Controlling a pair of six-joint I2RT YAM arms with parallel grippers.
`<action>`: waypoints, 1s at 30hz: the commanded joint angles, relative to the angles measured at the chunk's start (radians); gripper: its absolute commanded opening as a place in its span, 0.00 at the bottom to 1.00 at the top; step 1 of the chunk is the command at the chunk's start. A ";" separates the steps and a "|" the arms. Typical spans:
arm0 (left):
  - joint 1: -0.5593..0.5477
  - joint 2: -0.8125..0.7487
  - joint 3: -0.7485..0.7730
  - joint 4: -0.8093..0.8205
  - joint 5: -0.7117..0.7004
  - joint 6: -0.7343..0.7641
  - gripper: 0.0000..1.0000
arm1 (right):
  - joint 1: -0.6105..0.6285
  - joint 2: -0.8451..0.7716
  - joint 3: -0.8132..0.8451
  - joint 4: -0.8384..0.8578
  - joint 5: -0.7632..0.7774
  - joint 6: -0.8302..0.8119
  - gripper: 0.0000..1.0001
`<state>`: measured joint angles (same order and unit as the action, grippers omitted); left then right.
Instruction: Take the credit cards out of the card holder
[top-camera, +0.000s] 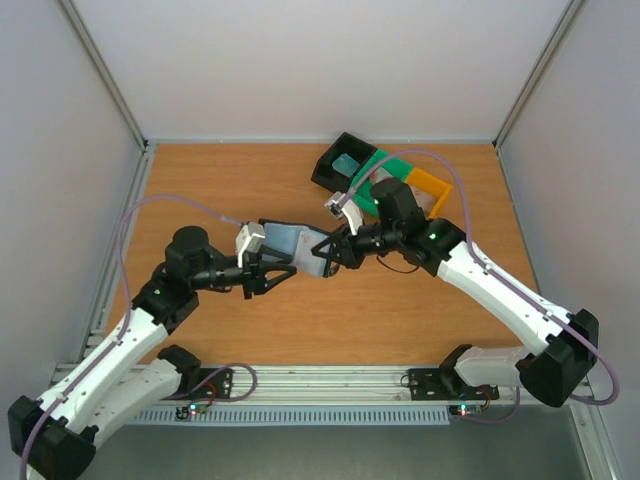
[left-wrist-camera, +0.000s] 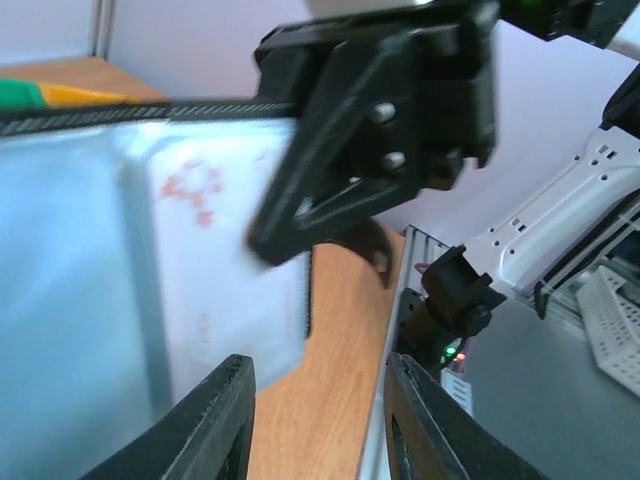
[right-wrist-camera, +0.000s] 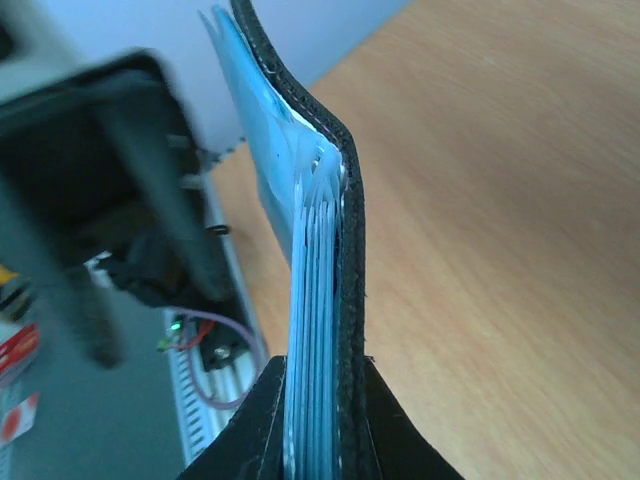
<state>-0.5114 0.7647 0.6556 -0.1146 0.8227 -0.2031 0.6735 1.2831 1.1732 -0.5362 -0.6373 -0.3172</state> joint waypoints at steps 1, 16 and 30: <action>-0.021 0.006 -0.015 0.156 0.016 -0.100 0.37 | 0.022 -0.074 -0.021 0.099 -0.212 -0.083 0.01; -0.020 -0.030 -0.018 0.099 -0.011 -0.022 0.32 | 0.032 -0.089 0.009 0.046 -0.461 -0.231 0.02; -0.053 -0.015 -0.046 0.231 0.021 -0.044 0.16 | 0.065 -0.009 0.033 0.181 -0.294 -0.152 0.02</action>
<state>-0.5396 0.7399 0.6147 -0.0116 0.8070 -0.2543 0.6922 1.2430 1.1599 -0.4774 -0.8921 -0.4873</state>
